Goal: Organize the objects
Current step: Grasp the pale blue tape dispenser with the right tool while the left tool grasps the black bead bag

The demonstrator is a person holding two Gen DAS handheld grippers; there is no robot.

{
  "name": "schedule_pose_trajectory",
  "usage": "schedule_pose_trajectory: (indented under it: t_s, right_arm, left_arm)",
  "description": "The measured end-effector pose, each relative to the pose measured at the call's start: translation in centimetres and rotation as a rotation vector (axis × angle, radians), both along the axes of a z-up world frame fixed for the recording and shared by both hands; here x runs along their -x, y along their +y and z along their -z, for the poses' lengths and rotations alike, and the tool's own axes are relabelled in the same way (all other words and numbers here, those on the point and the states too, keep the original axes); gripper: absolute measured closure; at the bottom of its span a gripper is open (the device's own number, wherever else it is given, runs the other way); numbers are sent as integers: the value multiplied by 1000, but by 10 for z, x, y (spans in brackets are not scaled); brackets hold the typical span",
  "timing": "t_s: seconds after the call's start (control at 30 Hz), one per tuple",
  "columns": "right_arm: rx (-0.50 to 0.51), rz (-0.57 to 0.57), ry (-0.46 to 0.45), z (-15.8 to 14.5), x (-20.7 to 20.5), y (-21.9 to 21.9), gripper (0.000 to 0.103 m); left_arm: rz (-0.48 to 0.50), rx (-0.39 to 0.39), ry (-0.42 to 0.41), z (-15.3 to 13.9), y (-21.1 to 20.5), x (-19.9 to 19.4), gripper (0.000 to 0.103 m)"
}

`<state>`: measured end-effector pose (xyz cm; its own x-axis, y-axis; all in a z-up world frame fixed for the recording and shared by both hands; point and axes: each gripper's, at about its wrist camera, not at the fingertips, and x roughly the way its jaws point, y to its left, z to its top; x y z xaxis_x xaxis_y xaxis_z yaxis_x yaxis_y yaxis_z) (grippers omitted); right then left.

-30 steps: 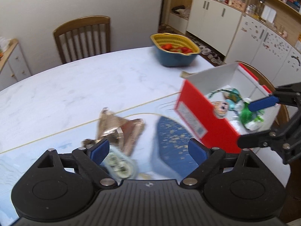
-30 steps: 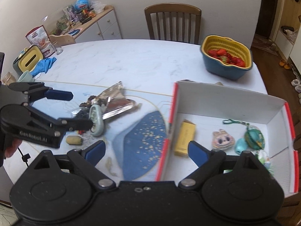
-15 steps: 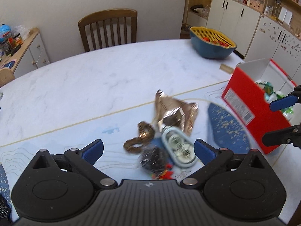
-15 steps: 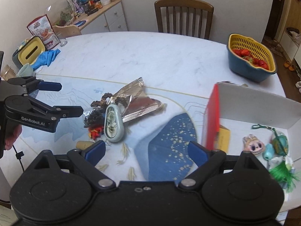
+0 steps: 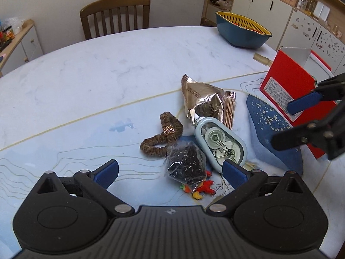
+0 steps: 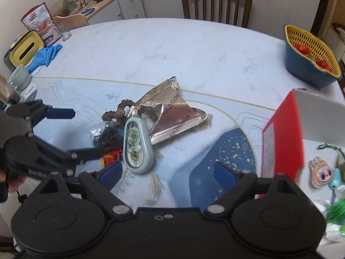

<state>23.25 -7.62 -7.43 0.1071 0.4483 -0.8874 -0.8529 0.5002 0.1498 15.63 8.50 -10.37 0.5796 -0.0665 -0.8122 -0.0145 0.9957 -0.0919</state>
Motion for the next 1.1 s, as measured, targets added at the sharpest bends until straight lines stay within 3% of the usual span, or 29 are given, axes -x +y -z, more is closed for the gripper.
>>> schedule_pose_trajectory:
  t_s: [0.4, 0.57, 0.7, 0.87, 1.1]
  right_arm:
    - [39, 12, 88, 31, -4, 39, 27]
    - [51, 3, 100, 38, 0, 48, 37]
    - [51, 11, 128, 43, -1, 52, 45]
    - [49, 19, 150, 46, -1, 52, 54]
    - [38, 10, 139, 43, 5, 50, 68]
  left_arm:
    - [52, 7, -22, 14, 0, -1, 3]
    - [57, 32, -24, 14, 3, -4, 28]
    - [66, 55, -29, 14, 4, -5, 35]
    - [85, 79, -12, 16, 2, -8, 56]
    - [87, 78, -6, 14, -1, -7, 61]
